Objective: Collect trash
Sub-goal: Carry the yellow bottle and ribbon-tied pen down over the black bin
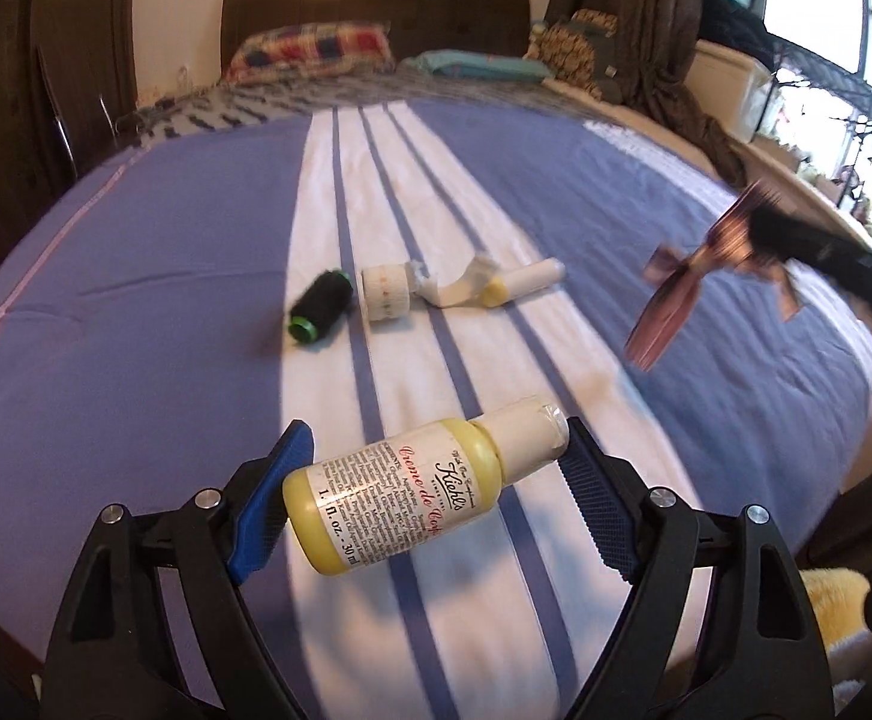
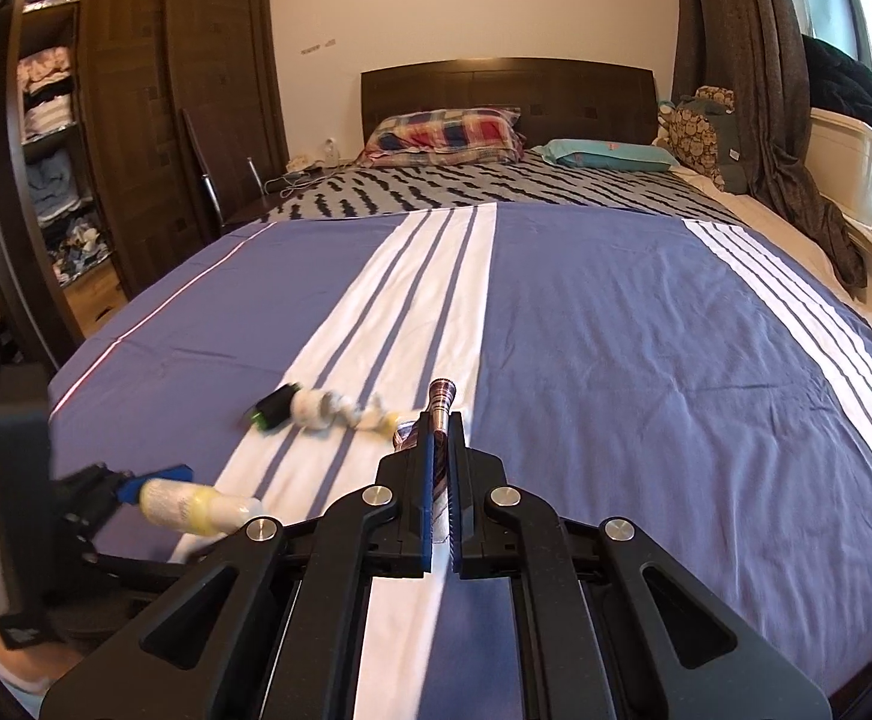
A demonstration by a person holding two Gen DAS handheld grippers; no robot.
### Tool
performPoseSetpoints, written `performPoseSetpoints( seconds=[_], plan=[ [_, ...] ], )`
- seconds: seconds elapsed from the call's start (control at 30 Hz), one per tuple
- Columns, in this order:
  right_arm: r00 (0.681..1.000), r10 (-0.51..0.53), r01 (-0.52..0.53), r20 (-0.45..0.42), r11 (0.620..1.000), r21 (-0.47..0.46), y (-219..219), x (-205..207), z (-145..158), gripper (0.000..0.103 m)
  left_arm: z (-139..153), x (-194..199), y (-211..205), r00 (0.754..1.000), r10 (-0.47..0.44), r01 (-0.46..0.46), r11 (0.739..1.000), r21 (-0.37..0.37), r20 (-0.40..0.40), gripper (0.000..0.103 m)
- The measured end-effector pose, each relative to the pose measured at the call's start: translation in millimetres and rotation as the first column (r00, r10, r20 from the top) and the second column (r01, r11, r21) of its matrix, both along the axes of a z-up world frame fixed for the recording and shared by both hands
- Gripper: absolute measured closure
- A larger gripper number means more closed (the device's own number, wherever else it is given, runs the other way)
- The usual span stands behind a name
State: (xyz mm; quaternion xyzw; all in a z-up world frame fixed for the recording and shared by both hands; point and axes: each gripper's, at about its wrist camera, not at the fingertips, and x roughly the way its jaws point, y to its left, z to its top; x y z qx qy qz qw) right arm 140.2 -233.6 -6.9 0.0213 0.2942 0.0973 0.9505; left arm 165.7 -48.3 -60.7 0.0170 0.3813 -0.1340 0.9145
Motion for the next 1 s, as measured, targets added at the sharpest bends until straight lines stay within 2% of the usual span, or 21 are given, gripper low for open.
performPoseSetpoints(
  seconds=[0.23,0.47,0.73,1.0],
  plan=[
    [1.0,0.006,-0.006,0.02,1.0,-0.005,6.3,-63.6,6.5,0.098,39.8,-75.1,12.8,0.996,-0.026,0.028,0.999,-0.02,0.089,0.024],
    [1.0,0.017,-0.017,-0.007,1.0,0.004,9.9,-118.0,-4.7,0.098,44.4,-130.3,20.3,0.992,-0.056,0.059,0.998,-0.031,0.109,0.024],
    [0.995,0.051,-0.05,-0.085,0.999,0.019,16.4,-171.2,-38.9,0.098,9.9,-176.3,24.9,0.996,-0.075,0.076,0.997,-0.027,0.042,0.024],
    [0.969,0.09,-0.083,-0.229,0.996,0.037,25.3,-188.6,-90.1,0.098,-43.3,-193.4,22.5,0.993,-0.085,0.084,0.996,-0.012,-0.08,0.024]
  ],
)
